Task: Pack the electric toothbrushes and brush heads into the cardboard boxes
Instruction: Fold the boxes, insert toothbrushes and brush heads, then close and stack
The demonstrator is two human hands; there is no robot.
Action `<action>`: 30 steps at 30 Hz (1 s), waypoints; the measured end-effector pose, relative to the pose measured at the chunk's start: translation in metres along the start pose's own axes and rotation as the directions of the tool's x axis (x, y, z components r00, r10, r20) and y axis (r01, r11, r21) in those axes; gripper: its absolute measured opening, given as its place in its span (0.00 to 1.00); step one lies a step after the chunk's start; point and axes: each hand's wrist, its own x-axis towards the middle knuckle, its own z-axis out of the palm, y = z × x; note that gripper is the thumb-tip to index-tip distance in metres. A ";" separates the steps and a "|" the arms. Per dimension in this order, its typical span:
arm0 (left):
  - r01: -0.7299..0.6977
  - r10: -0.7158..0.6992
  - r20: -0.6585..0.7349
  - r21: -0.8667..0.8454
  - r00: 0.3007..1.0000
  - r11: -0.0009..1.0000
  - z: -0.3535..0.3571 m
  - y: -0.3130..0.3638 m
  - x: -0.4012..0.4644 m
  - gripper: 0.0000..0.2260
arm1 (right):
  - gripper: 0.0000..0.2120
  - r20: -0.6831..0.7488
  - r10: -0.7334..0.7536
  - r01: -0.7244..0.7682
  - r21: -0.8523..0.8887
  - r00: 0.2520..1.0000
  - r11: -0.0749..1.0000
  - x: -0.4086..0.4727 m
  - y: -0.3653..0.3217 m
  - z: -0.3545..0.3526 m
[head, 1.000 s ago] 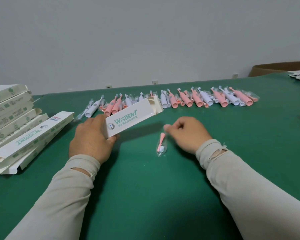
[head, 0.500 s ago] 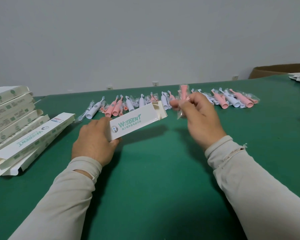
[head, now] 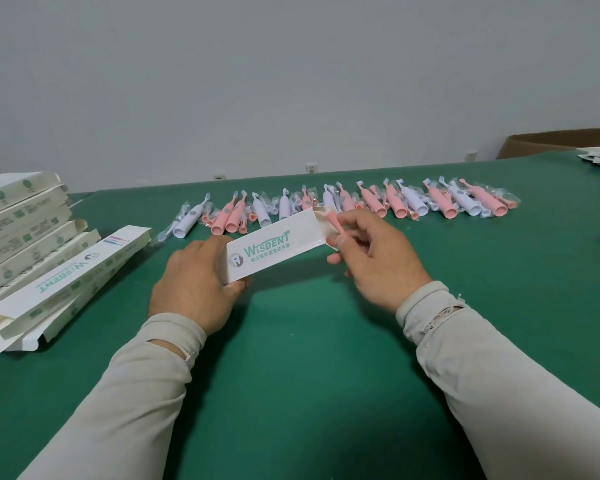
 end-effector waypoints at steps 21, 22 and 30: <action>-0.070 0.066 0.069 0.060 0.995 0.996 0.001 0.001 -0.001 0.23 | 0.09 0.005 0.124 -0.106 -0.490 0.992 0.865 0.006 0.000 -0.013; -0.072 0.068 0.067 0.063 0.995 0.995 0.001 0.001 -0.001 0.23 | 0.09 0.003 0.131 -0.110 -0.531 0.991 0.840 0.006 -0.001 -0.014; -0.080 0.076 0.057 0.080 0.995 0.994 0.002 0.002 -0.001 0.24 | 0.14 0.017 -0.064 0.059 -0.665 0.998 0.744 0.002 -0.011 -0.012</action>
